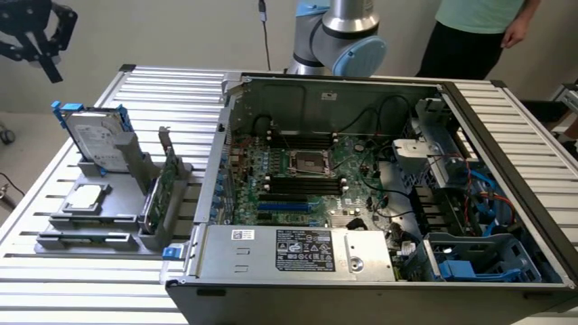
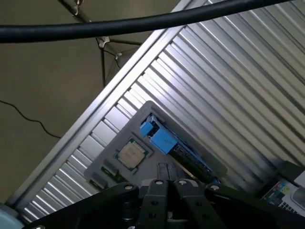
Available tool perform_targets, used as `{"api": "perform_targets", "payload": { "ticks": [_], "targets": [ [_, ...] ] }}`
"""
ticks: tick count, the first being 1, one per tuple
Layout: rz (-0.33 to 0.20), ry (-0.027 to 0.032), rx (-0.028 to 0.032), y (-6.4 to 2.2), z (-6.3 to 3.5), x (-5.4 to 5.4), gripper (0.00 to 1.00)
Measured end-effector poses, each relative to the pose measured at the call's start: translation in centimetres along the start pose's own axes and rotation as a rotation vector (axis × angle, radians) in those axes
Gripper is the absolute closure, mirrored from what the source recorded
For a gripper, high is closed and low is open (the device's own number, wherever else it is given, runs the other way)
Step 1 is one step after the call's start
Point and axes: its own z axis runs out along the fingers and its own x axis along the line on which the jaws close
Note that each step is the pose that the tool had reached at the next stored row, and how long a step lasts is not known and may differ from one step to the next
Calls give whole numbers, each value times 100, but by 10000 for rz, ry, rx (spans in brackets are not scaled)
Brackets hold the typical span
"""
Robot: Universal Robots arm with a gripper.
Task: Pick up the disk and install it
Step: 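Pick up the disk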
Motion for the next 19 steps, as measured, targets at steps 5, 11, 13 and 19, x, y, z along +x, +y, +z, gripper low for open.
{"api": "perform_targets", "payload": {
  "ticks": [5, 11, 13, 19],
  "targets": [
    [-893, 13, 31, 0, 1, 0, 89],
    [-1983, 12, 45, 0, 5, 0, 89],
    [-2333, 9, 47, 0, 7, 0, 89],
    [-3425, -13, 59, 1, 15, 0, 89]
  ]
}}
